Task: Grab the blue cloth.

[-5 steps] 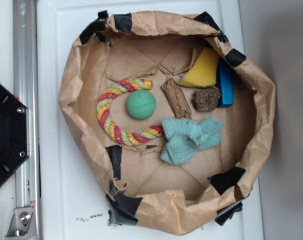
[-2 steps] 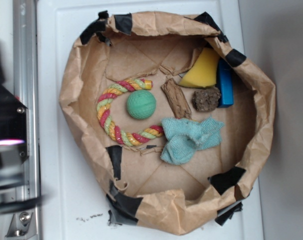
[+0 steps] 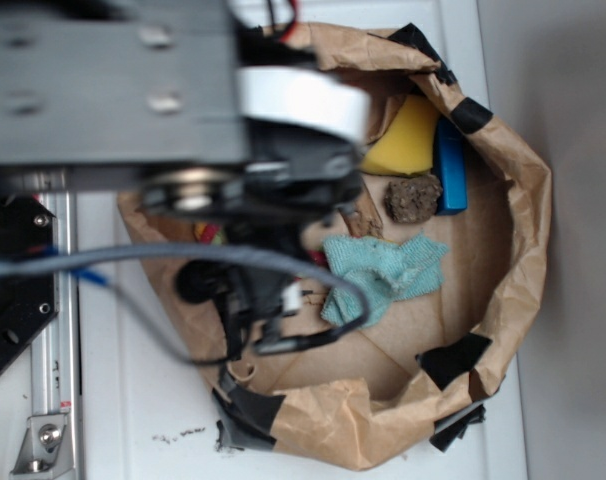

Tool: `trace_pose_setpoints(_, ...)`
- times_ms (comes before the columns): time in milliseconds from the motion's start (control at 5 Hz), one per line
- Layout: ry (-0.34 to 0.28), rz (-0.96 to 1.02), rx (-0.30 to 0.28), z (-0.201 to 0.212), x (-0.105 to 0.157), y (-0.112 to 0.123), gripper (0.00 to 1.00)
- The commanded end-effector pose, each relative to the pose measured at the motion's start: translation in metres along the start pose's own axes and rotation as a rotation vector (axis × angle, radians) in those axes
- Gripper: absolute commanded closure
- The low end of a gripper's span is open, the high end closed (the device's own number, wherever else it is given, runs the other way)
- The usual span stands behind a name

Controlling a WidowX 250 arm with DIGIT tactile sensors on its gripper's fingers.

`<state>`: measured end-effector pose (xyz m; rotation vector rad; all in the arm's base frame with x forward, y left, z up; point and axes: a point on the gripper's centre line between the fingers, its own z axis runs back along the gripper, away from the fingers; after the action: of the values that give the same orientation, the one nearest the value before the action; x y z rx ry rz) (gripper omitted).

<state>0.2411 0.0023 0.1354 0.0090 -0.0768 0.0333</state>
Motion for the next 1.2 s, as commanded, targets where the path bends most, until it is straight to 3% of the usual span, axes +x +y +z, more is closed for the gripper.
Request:
trace_pose_setpoints(0,0.037,0.029,0.057,-0.042,0.044,0.033,0.00)
trace_pose_setpoints(200,0.016,-0.209,-0.087,-0.068,0.058,0.006,0.00)
trace_pose_setpoints(400,-0.037,-0.361,-0.149,-0.065,0.045,-0.016,0.00)
trace_pose_setpoints(600,-0.080,-0.408,-0.161,-0.057,0.035,-0.021,0.00)
trace_pose_setpoints(800,-0.101,-0.428,-0.143,-0.060,0.039,-0.033,0.00)
trace_pose_setpoints(1000,-0.161,-0.444,-0.144,-0.059,0.047,-0.048,0.00)
